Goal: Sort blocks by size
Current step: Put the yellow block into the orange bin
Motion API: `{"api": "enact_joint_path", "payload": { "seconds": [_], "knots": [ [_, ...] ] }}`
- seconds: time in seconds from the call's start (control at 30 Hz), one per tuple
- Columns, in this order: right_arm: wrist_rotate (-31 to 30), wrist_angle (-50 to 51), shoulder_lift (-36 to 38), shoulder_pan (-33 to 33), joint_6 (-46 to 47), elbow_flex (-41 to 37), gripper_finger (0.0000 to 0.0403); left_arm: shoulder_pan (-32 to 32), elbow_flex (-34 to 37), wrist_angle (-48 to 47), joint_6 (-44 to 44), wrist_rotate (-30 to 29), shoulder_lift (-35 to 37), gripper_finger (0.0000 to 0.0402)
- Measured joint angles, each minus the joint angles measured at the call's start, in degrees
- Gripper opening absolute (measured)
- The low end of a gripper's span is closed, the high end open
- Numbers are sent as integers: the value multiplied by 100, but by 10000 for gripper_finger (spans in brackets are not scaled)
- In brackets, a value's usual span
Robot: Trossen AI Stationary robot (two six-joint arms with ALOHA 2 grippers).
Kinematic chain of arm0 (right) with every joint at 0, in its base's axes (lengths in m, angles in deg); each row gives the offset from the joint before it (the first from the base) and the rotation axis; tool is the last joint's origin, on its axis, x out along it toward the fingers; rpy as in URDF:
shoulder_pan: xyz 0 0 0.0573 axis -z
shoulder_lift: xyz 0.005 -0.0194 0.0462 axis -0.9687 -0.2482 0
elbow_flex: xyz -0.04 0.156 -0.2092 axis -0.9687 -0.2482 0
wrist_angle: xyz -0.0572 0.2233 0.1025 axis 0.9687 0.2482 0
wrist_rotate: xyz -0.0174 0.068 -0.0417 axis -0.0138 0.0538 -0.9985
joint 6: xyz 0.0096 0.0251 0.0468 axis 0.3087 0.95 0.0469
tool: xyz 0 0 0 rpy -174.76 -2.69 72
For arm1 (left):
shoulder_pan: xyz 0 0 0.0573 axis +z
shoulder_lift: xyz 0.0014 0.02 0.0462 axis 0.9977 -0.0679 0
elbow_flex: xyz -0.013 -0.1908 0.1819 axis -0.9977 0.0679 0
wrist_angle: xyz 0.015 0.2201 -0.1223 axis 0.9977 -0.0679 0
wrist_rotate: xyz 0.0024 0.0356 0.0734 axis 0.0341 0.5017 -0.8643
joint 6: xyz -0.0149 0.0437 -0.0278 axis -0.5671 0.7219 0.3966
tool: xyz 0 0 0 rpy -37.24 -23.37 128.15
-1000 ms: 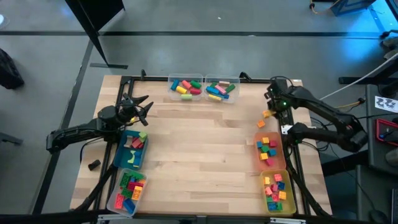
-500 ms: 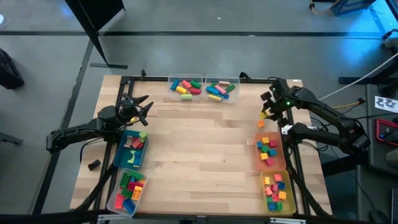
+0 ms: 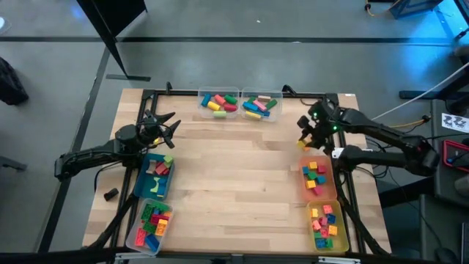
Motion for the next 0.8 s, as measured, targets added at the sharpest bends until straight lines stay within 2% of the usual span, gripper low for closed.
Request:
{"api": "enact_joint_path", "payload": {
  "seconds": [0.2,0.43,0.67,0.8],
  "knots": [
    [261,-321,2,-832,-54,0,137,0,1,-1,0,0,1,184],
    [299,-234,107,-1711,-280,0,143,0,0,0,0,0,0,184],
    [306,23,608,-2358,-338,0,140,0,0,0,0,0,0,184],
    [270,552,994,-2624,-507,0,144,0,1,-1,0,0,1,184]
  ]
}}
